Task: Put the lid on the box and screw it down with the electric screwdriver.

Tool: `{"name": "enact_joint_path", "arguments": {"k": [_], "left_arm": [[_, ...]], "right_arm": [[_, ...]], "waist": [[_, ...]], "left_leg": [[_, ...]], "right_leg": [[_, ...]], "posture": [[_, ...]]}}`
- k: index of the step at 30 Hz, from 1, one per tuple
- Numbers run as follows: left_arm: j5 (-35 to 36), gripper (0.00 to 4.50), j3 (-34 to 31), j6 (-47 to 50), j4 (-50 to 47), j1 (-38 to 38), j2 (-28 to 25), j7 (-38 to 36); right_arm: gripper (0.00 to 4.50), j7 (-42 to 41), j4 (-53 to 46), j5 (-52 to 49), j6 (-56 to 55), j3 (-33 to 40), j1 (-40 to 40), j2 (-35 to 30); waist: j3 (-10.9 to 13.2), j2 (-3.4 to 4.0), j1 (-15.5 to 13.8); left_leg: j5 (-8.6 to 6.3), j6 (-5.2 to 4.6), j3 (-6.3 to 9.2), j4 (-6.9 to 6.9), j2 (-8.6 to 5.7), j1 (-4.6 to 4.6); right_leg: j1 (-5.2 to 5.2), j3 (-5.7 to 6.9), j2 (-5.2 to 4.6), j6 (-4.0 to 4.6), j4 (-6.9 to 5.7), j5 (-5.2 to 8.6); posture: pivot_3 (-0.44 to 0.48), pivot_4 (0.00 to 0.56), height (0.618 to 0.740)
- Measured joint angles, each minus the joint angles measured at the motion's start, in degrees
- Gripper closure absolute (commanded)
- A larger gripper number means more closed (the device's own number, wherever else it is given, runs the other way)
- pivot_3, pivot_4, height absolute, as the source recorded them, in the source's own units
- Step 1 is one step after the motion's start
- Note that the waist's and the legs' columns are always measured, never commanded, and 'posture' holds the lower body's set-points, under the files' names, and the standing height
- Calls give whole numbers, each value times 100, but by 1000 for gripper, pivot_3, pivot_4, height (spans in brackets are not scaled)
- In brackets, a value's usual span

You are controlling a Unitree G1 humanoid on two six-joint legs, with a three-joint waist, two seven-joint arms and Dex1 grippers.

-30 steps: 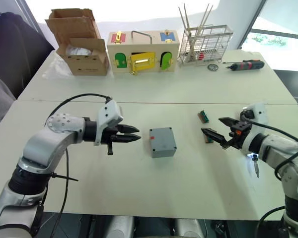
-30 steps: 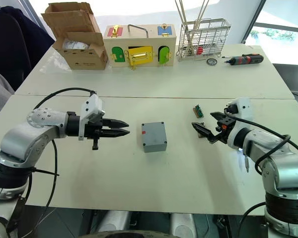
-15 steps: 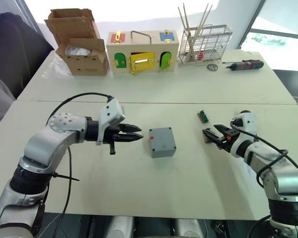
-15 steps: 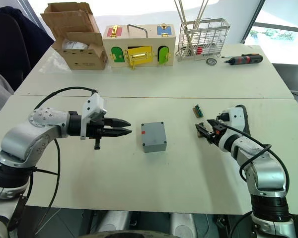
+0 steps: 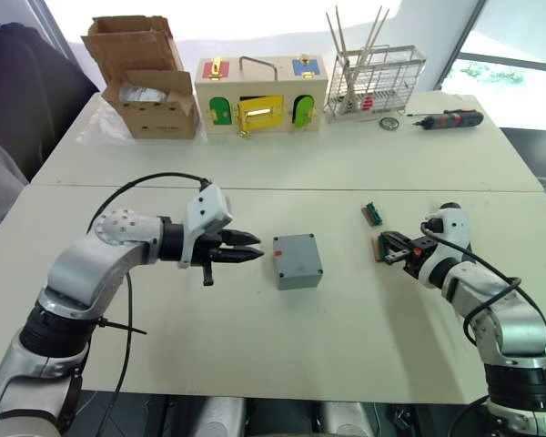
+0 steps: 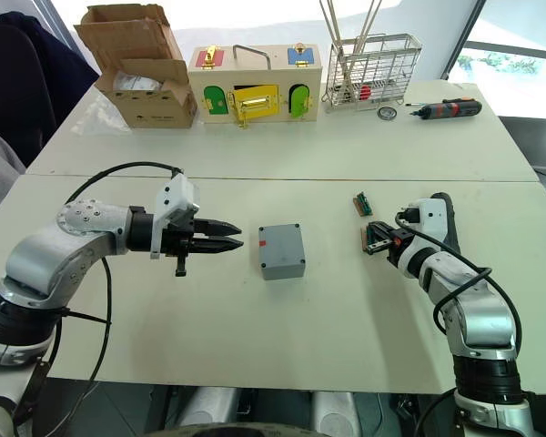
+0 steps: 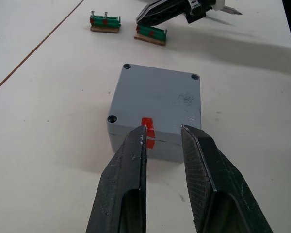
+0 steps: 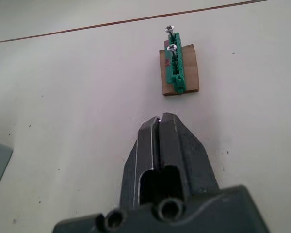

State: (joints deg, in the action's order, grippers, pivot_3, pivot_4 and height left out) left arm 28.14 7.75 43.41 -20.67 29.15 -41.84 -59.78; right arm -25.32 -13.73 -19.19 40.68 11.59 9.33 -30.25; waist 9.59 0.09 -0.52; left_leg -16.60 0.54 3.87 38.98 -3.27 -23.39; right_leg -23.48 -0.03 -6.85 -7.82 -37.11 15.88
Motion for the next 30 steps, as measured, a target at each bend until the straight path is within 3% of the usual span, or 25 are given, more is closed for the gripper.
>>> {"name": "enact_joint_path", "arguments": {"k": [19, 26, 30], "left_arm": [[-28, 3424, 58, -155, 49, -21, -37, -50], [-40, 3424, 56, -176, 220, -21, -144, -193], [-36, 3424, 42, -175, 262, -22, -333, -331]], "right_arm": [[4472, 138, -680, -343, 432, 256, 86, -85], [4472, -182, -1156, -765, 705, 230, 689, -402], [4472, -553, -1428, -1139, 849, -331, 1129, -345]], "waist": [[0, 0, -1], [0, 1, 38], [0, 0, 79]], "left_leg": [[-1, -1, 0, 0, 0, 0], [-4, -6, 1, -1, 2, 0], [-8, -13, 4, -2, 3, 0]], "right_leg": [[0, 0, 0, 0, 0, 0], [-2, 0, 2, 0, -1, 0], [-1, 2, 3, 0, -1, 0]], "posture": [[0, 150, 731], [0, 150, 731], [0, 150, 731]]}}
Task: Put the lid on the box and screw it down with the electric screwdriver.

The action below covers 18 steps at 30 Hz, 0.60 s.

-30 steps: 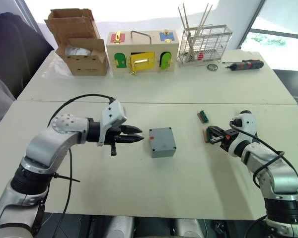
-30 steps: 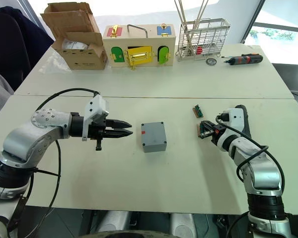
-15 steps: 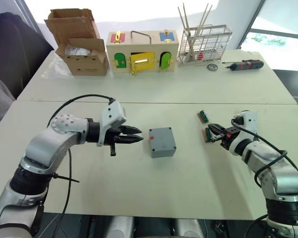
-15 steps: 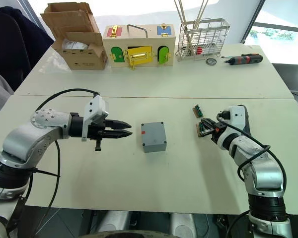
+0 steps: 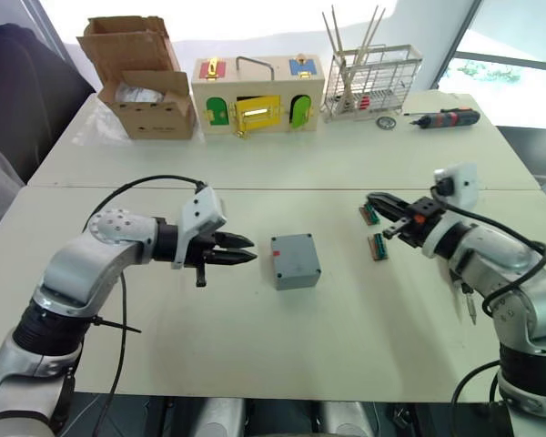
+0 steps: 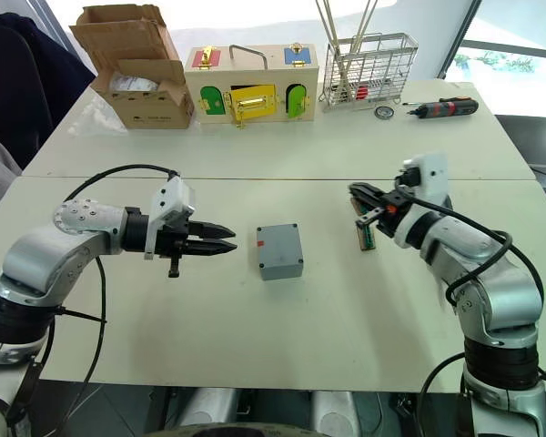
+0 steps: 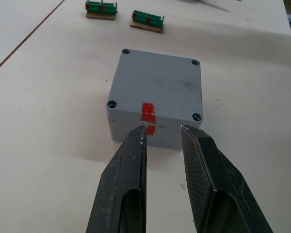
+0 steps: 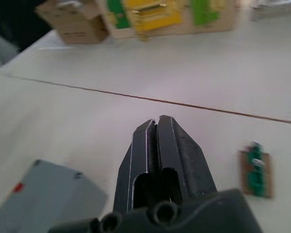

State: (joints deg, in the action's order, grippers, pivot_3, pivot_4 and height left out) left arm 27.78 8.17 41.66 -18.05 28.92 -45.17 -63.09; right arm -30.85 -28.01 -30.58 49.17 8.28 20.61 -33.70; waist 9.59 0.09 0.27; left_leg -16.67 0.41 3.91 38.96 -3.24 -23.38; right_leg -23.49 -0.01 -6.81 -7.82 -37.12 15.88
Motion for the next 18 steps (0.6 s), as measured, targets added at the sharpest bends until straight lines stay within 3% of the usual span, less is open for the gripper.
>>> {"name": "enact_joint_path", "arguments": {"k": [5, 18], "left_arm": [[38, 3424, -44, 27, -57, -45, -90, -34], [285, 3424, -121, 279, -459, -345, -90, 346]], "right_arm": [[4472, -227, 127, 17, -42, -904, 123, 175], [4472, -318, 334, 55, -89, -1038, 45, 184]], "waist": [[0, 0, 23], [0, 0, 35]], "left_leg": [[3, 5, 5, -1, -4, -2], [4, 7, 5, -1, -4, -1]], "right_leg": [[1, -1, -2, 0, 1, 0], [0, -1, -3, 0, 1, 0]], "posture": [[0, 150, 731], [0, 150, 731]]}}
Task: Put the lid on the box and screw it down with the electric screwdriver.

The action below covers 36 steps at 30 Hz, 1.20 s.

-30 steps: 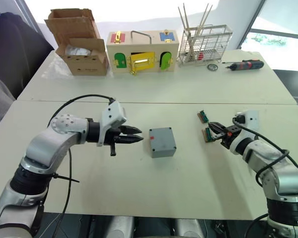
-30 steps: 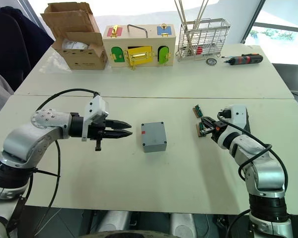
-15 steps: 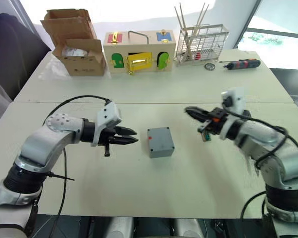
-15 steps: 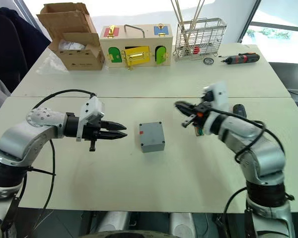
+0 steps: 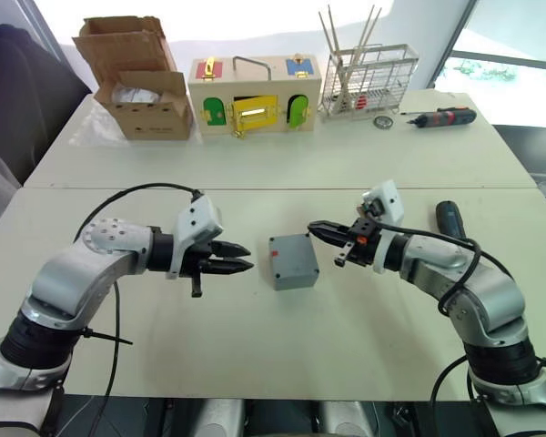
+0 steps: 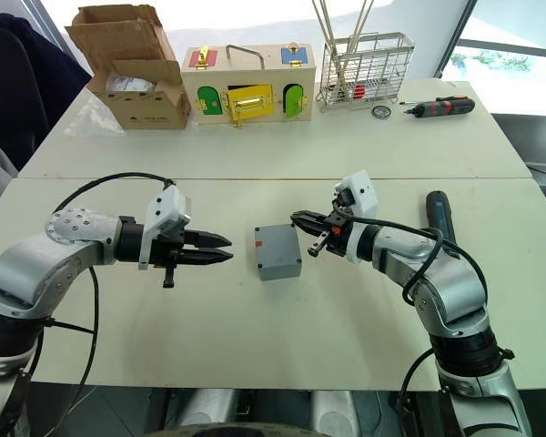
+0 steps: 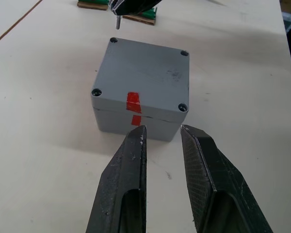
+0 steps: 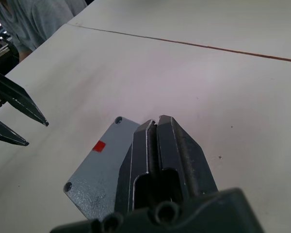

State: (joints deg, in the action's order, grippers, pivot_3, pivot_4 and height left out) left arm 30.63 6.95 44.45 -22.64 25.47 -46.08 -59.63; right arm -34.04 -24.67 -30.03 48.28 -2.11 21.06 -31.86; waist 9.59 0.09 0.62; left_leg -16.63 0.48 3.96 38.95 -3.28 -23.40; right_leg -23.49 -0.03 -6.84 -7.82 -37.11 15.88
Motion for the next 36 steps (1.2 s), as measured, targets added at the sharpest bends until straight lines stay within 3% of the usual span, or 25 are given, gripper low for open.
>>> {"name": "enact_joint_path", "arguments": {"k": [33, 36], "left_arm": [[-18, 3424, 11, -36, 10, 4, -2, 116], [-18, 3424, 11, -36, 10, 4, -2, 119]], "right_arm": [[4472, -43, 430, 503, -409, -326, -97, 158], [3594, -60, 479, 547, -429, -352, -77, 157]], "waist": [[0, 0, 1], [0, 0, 0]], "left_leg": [[1, 1, 0, 0, 0, 0], [1, 1, 0, 0, 0, 0]], "right_leg": [[-1, 0, 0, 0, 0, 0], [-1, 0, 0, 0, 0, 0]], "posture": [[0, 150, 731], [0, 150, 731]]}}
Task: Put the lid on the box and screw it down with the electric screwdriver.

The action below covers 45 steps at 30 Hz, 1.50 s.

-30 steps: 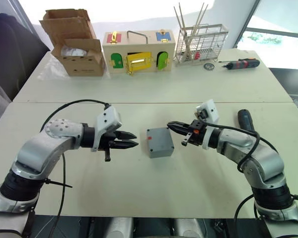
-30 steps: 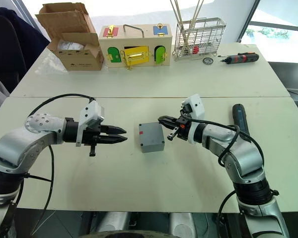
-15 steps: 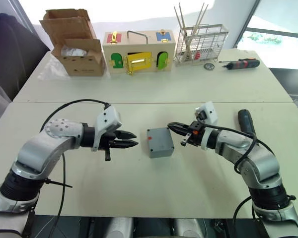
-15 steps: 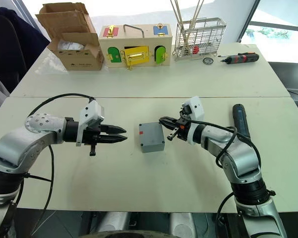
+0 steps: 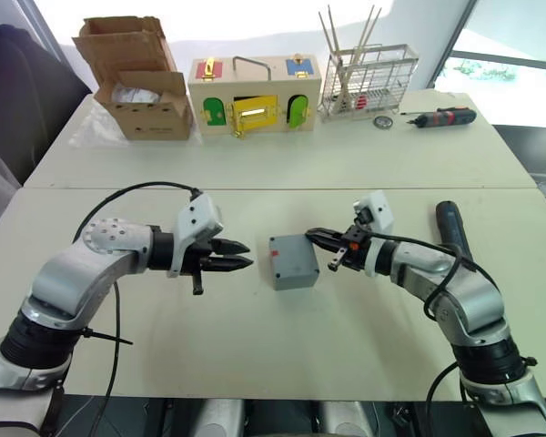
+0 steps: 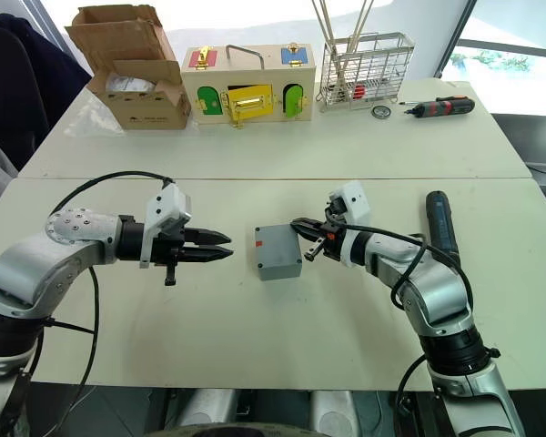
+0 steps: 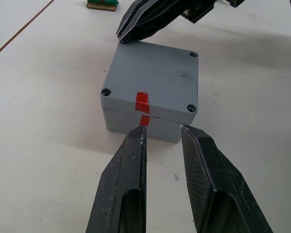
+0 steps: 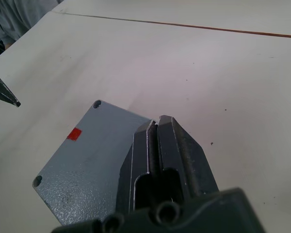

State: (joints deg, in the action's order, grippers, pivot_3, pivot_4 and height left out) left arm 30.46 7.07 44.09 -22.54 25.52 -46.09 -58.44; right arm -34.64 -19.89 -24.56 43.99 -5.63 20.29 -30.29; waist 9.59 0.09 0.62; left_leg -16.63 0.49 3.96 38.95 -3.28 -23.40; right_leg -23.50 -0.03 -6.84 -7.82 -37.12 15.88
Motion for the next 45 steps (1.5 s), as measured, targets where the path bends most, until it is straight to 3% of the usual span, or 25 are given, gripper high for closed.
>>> {"name": "enact_joint_path", "arguments": {"k": [5, 8, 13, 18, 22, 27, 35, 45], "left_arm": [[0, 3424, 0, 0, 0, 1, 3, 6], [7, 3424, 0, -7, 35, 18, 59, 5], [31, 3424, 14, -97, 225, 301, 264, -72], [137, 3424, 103, -306, 343, 711, 546, -387], [113, 3424, 411, -559, 228, 781, 627, -682], [-7, 3424, 706, -799, -32, 716, 632, -877], [-226, 3424, 795, -961, -45, 681, 681, -843], [-219, 3424, 632, -666, -441, 200, 536, -410]], "right_arm": [[1126, -60, 9, 28, 19, -28, 43, -11], [90, -126, -67, -24, 169, 5, 59, -161], [36, -198, -377, -485, 831, 673, 353, -749], [36, -479, 69, -1200, 2079, 2257, 1415, -2362], [36, -978, 1361, -960, 2635, 1851, 1570, -3926], [36, -1884, 2157, -776, 3229, 367, 1429, -4902], [36, -2497, 3614, -238, 3701, -1197, 2543, -4498], [36, -3241, 6001, 949, 3258, -2732, 3902, -3206]], "waist": [[0, 0, 1], [0, 0, -9], [5, 8, -22], [6, 7, -67], [7, 8, -84], [7, 13, -9], [12, 22, 17], [14, 20, 3]], "left_leg": [[0, 0, 0, 0, 0, 0], [0, 0, 0, 0, -1, 0], [-2, -5, 0, 2, -2, -3], [-16, -28, -2, -1, 0, -2], [-21, -37, -26, -2, 4, -1], [-24, -43, -37, 0, 8, 0], [-21, -37, -47, -5, 7, -2], [-9, -15, -47, 1, 1, -5]], "right_leg": [[0, 0, 0, 0, 0, 0], [1, 0, 0, 0, 0, 0], [1, 0, -1, 0, 3, 0], [4, 4, -1, 0, 10, 0], [2, -8, -4, 1, 16, 1], [-2, -16, -4, 1, 14, 1], [-16, -29, -3, 1, 13, 1], [-16, -33, -4, 0, 13, 0]], "posture": [[0, 150, 731], [0, 150, 731], [0, 150, 731], [0, 150, 731], [0, 150, 731], [0, 150, 731], [0, 150, 731], [0, 150, 731]]}}
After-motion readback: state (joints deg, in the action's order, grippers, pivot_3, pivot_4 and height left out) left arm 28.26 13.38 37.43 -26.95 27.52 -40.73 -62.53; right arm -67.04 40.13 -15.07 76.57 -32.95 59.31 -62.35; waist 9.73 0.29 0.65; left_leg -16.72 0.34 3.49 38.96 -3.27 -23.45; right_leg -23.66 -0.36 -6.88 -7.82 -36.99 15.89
